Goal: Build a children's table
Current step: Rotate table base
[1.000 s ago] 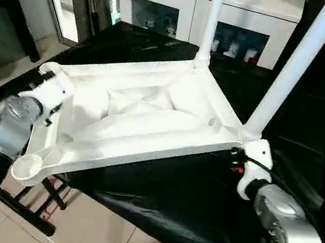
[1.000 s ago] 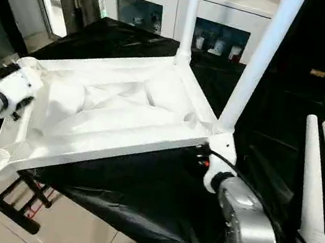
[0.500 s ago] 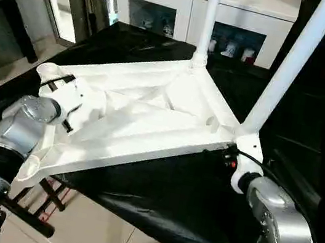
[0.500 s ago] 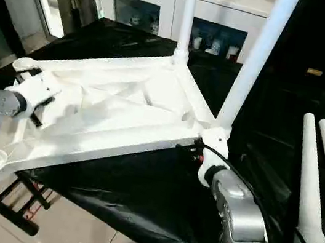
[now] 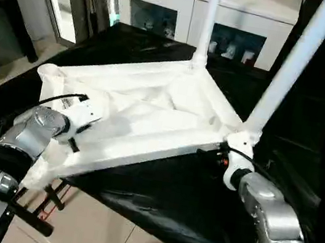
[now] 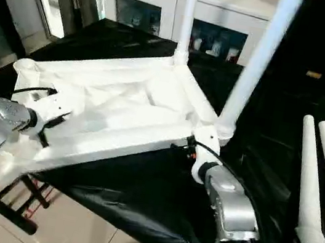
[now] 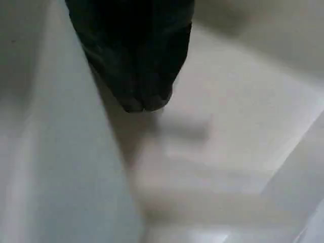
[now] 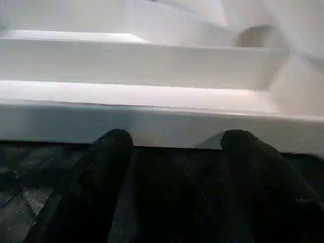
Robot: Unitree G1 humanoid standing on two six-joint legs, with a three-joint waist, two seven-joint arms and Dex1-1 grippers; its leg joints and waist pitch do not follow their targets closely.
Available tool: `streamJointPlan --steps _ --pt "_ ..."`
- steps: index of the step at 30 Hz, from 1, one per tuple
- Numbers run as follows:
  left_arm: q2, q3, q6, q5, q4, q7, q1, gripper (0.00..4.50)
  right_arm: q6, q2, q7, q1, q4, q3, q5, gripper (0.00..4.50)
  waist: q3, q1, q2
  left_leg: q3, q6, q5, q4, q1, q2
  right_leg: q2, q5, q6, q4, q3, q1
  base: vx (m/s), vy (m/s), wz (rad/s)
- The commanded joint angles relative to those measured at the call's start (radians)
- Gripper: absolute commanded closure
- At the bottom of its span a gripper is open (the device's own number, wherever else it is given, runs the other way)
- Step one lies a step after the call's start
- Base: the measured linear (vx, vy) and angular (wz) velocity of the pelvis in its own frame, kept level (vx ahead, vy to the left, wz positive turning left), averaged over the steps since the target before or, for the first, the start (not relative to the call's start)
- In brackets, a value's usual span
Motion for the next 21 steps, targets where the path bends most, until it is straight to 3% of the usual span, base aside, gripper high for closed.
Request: streamJointPlan --steps 1,7,10,18,19,21 --pt "-0.013 -0.023 -0.029 -0.038 -0.043 -0.059 -0.011 4.5 -0.014 0.004 0.005 -0.017 0.005 0.011 0.003 1.53 -0.067 -0.002 -0.003 -0.041 -0.051 -0.349 -0.089 0.036 0.072 -0.07 -0.293 -0.177 -0.07 0.059 0.027 0.0 0.0 0.0" --pt "-0.029 -0.039 -0.033 -0.198 -0.204 -0.337 0.014 4.5 -0.023 -0.008 0.01 -0.034 0.023 0.004 -0.01 1.62 -0.069 -0.006 -0.014 -0.035 -0.032 -0.274 -0.085 0.027 0.07 -0.07 -0.206 -0.21 -0.056 0.058 0.039 0.0 0.0 0.0" --pt "-0.066 -0.036 -0.006 -0.232 -0.213 -0.385 -0.006 4.5 -0.028 -0.015 0.016 -0.038 0.031 0.001 -0.011 1.62 -0.068 -0.009 -0.018 -0.031 -0.014 -0.247 -0.08 0.026 0.068 -0.07 -0.187 -0.225 -0.055 0.058 0.042 0.0 0.0 0.0" --pt "-0.152 -0.108 -0.024 -0.231 -0.148 -0.47 -0.065 4.5 -0.022 -0.038 0.03 -0.04 0.021 -0.01 -0.012 1.62 -0.064 -0.014 -0.022 -0.03 -0.005 -0.258 -0.078 0.029 0.066 -0.069 -0.28 -0.203 -0.069 0.058 0.043 0.0 0.0 0.0" --pt "-0.164 -0.117 -0.023 -0.231 -0.138 -0.481 -0.074 4.5 -0.023 -0.041 0.032 -0.041 0.021 -0.013 -0.013 1.62 -0.065 -0.014 -0.009 -0.032 -0.009 -0.259 -0.077 0.029 0.067 -0.07 -0.279 -0.204 -0.067 0.059 0.043 0.0 0.0 0.0" --pt "-0.181 -0.125 -0.024 -0.228 -0.123 -0.487 -0.086 4.5 -0.023 -0.043 0.035 -0.044 0.022 -0.015 -0.012 1.62 -0.067 -0.016 -0.016 -0.032 -0.007 -0.254 -0.077 0.028 0.067 -0.068 -0.265 -0.205 -0.067 0.057 0.046 0.0 0.0 0.0"
